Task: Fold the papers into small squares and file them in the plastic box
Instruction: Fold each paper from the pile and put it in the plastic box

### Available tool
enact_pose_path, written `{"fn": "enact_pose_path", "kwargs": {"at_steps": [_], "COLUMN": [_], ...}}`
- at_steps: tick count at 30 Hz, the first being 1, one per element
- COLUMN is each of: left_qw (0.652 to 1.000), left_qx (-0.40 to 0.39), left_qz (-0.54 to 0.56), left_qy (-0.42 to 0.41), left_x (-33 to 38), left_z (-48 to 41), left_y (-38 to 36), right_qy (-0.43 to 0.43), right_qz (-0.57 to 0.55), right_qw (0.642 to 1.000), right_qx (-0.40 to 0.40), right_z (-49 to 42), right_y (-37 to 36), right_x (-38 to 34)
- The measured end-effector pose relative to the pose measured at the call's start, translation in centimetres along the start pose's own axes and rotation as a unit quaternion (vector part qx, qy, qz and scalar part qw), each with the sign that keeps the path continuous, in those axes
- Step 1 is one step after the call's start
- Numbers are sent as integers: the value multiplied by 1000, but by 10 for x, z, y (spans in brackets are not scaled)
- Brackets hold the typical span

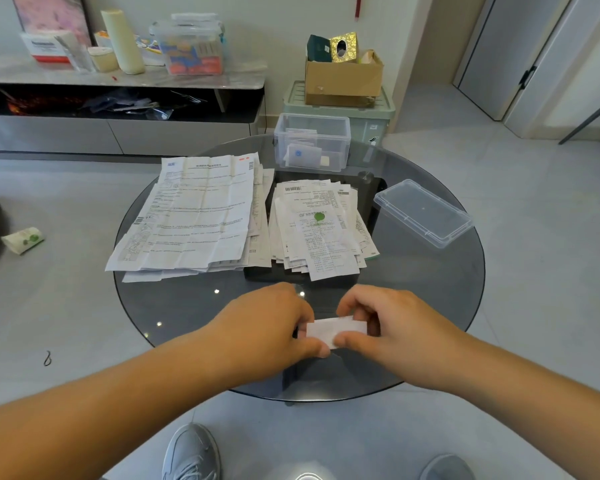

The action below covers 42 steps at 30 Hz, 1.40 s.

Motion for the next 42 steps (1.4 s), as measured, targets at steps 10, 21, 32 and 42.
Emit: {"fn": "enact_pose_path", "kwargs": {"at_steps": [10,21,32,42], "left_qw": [999,994,996,962], "left_qx": [18,-10,31,160], "left_qz": [8,70,50,-155], "left_qy": [47,89,73,-156], "left_x": [0,-6,-2,26], "left_z": [-13,-19,-16,-18], "left_y": [7,11,11,22], "right_qy": [-56,-162,96,53], "right_qz": [41,86,53,185], "right_qw": [998,980,994,979], "right_qx": [-13,-78,14,72], "right_z": [-7,-11,21,29], "right_y": [6,22,13,34], "right_x": [-2,18,-6,44]}}
Point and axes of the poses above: each hand's wrist, its own z-axis away from the middle knuckle, its own y-axis out of the back of the hand, x = y × z, the point moved 6 cm from there along -z, towards the middle knuckle, and after that the axes turned 6 degrees about z, right-handed, at the moved point
